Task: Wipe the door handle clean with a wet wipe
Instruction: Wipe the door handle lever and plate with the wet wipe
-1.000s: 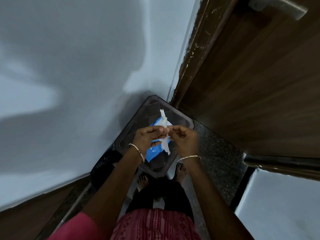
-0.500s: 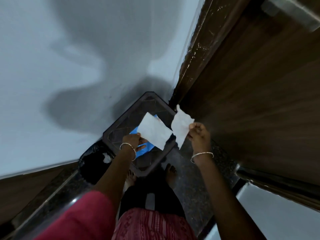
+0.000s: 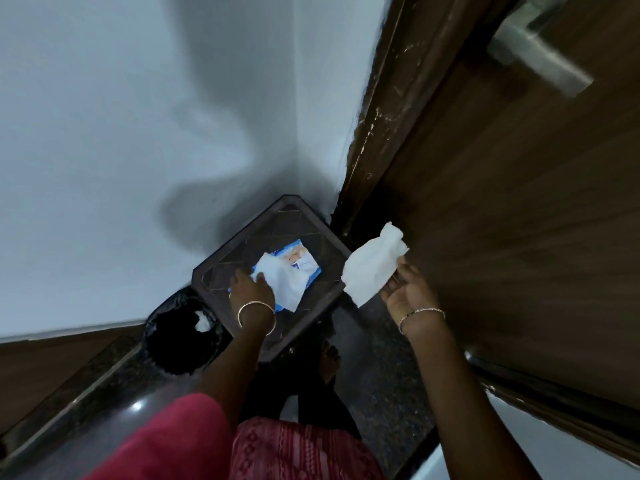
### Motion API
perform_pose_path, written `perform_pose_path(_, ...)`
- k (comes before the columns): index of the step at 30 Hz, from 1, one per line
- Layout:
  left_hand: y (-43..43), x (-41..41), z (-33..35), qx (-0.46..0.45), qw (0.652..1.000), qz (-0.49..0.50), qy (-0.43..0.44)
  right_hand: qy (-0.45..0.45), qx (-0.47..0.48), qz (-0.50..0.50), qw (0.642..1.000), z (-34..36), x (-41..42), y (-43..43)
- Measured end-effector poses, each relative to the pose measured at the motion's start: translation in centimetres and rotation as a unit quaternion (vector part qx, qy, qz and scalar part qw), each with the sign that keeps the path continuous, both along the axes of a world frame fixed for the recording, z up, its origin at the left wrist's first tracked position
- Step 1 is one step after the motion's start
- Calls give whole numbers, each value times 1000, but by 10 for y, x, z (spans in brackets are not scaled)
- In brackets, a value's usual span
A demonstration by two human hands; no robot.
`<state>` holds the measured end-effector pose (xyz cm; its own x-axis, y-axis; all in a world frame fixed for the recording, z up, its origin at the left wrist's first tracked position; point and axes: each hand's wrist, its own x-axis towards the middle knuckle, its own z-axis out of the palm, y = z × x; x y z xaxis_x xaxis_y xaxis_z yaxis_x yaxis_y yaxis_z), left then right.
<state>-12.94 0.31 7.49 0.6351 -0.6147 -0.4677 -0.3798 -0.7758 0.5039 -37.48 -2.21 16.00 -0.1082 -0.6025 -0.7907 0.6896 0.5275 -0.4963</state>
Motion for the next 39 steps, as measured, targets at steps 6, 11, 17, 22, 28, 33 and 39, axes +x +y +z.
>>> perform_pose_path(6, -37, -91, 101, -115, 910, -39, 396, -103, -36, 16, 994, 58, -25, -6)
perform_pose_path(11, -60, -140, 173, -62, 801, -98, 588, -100, -83, 27, 991, 114, -60, -5)
perform_pose_path(17, -81, -160, 223, -145, 812, -143, 547, -86, -138, 19, 987, 164, -85, -3)
perform_pose_path(22, -96, -175, 249, -163, 812, -135, 543, -40, -168, 41, 984, 192, -91, -10)
perform_pose_path(28, -123, -179, 253, -157, 828, -74, 533, 264, -260, -84, 925, 225, -119, -51)
perform_pose_path(33, -155, -187, 255, -149, 828, -74, 536, 679, -312, -28, 664, 227, -107, -97)
perform_pose_path(39, -188, -193, 260, -140, 813, -50, 563, 713, -349, 149, 590, 204, -77, -131)
